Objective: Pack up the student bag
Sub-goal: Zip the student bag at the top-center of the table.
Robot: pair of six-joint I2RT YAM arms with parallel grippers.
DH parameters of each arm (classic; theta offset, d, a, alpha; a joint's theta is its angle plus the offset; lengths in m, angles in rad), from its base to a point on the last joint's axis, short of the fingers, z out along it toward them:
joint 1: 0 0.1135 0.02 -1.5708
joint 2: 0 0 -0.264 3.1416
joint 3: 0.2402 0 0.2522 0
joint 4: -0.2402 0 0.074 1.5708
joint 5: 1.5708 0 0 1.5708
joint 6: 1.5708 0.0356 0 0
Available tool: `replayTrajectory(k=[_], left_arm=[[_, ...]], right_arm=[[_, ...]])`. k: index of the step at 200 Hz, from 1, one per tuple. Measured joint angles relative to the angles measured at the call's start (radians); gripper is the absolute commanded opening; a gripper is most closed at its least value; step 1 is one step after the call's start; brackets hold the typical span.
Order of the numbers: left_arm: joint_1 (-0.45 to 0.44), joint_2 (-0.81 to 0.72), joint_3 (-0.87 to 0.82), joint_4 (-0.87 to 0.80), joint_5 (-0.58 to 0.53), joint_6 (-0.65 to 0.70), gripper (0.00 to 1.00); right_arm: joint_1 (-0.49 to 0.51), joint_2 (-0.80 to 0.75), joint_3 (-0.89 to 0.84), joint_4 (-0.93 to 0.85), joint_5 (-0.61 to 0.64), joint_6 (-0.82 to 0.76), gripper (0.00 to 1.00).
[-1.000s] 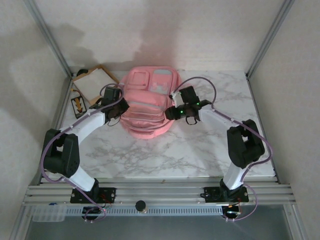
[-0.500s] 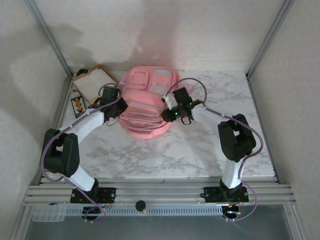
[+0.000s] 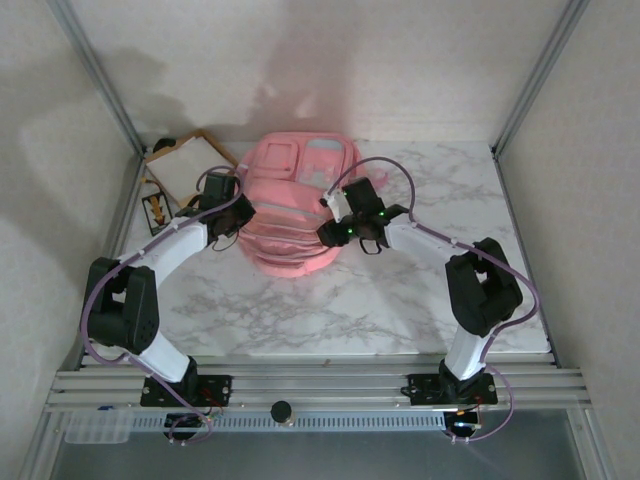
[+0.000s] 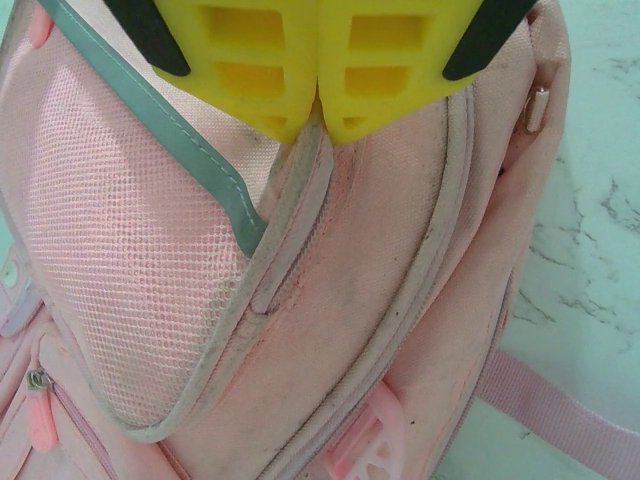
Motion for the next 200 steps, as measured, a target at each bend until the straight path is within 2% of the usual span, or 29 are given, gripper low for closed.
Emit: replayTrajectory(k=[54, 75, 120, 149, 177, 200], left_arm=[[0.006, 0.0, 0.0, 0.0, 0.008, 0.0, 0.0], [0.006, 0.0, 0.0, 0.0, 0.011, 0.0, 0.0], [0.008, 0.0, 0.0, 0.004, 0.011, 0.0, 0.0], [0.011, 0.0, 0.0, 0.003, 0.01, 0.0, 0.0], [0.013, 0.0, 0.0, 0.0, 0.011, 0.007, 0.0], [0.013, 0.0, 0.0, 0.0, 0.011, 0.024, 0.0]], right_arm=[[0.031, 0.051, 0.026, -0.007, 0.004, 0.064, 0.4], [0.031, 0.084, 0.046, -0.013, 0.004, 0.084, 0.37], [0.031, 0.122, 0.092, -0.053, 0.045, 0.127, 0.22], [0.03, 0.122, 0.092, -0.064, 0.095, 0.15, 0.07], [0.026, 0.122, 0.093, -0.071, 0.134, 0.153, 0.0], [0.008, 0.118, 0.093, -0.072, 0.14, 0.153, 0.0]])
